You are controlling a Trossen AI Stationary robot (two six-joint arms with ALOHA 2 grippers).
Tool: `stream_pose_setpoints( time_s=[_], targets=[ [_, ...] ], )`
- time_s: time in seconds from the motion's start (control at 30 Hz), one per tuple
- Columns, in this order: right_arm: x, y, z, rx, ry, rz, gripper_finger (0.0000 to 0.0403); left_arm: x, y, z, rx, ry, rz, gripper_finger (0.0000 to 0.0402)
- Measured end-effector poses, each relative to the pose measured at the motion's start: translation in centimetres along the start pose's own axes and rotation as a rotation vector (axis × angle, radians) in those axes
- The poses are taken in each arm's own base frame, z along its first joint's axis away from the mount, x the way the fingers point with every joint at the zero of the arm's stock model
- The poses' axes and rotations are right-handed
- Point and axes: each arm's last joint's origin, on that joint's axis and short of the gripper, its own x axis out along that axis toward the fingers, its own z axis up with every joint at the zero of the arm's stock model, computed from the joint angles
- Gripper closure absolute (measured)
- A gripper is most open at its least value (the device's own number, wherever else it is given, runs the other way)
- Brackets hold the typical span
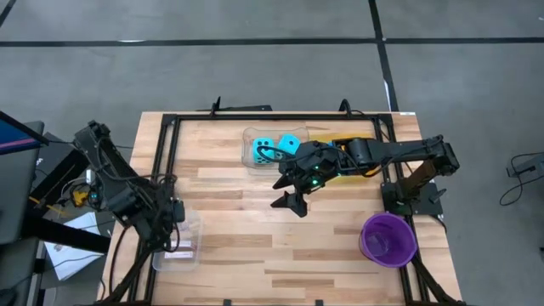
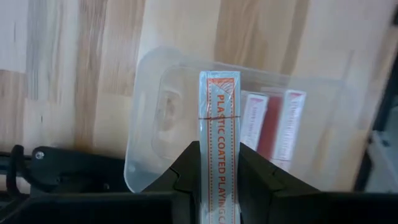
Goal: Pick & Place Toys
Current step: Put the orange deck of cards into the white bin
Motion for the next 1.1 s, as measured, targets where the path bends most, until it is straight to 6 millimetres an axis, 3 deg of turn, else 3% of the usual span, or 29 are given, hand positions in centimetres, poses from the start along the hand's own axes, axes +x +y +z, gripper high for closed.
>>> stream_pose_setpoints(
  time_s=[0.4,1.1],
  targets=[
    [0.0,0.0,0.1,0.018,-0.006,0.002,0.0099,4.8,-0.1,-0.9,0.092,-0.008,-0.011,0.0343],
    [0.0,0.0,0.2,0.052,-0.026,-0.020,0.0099,8.3,0.1,-3.7,0.129,-0.065,0.040,0.0343]
  ],
)
